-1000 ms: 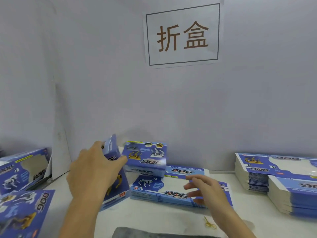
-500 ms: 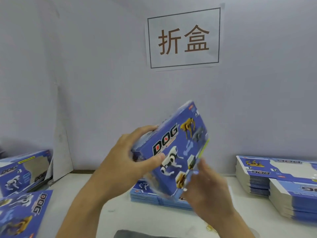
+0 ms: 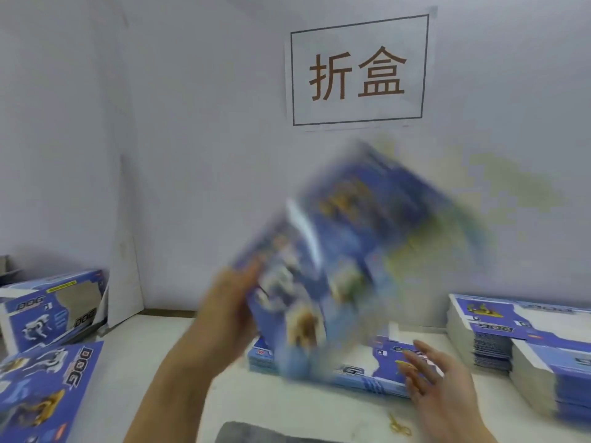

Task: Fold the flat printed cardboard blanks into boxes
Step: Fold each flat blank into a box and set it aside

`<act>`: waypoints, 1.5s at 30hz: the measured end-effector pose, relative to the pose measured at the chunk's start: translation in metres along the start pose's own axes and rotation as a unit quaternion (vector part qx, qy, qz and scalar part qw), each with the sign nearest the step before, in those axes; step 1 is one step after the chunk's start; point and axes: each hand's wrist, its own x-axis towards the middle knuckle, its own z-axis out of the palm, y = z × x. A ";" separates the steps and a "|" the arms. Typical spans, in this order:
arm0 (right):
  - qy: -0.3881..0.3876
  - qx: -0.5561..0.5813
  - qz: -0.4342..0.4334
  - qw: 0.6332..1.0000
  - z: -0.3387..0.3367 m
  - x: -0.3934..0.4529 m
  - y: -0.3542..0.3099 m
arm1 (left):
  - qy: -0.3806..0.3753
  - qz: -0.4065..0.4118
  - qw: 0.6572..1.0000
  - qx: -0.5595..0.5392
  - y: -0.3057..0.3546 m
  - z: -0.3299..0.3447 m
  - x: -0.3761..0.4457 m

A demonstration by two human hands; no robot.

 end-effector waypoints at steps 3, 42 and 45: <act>0.014 -0.030 -0.001 0.999 0.003 -0.001 -0.004 | 0.220 0.148 0.956 -0.129 0.025 -0.044 0.004; -0.149 0.101 0.201 0.963 0.027 0.001 0.005 | -0.128 0.113 0.851 0.497 -0.077 0.063 0.060; -0.238 0.222 0.137 0.936 0.026 -0.001 -0.004 | -0.121 0.067 0.954 0.267 -0.067 0.083 0.041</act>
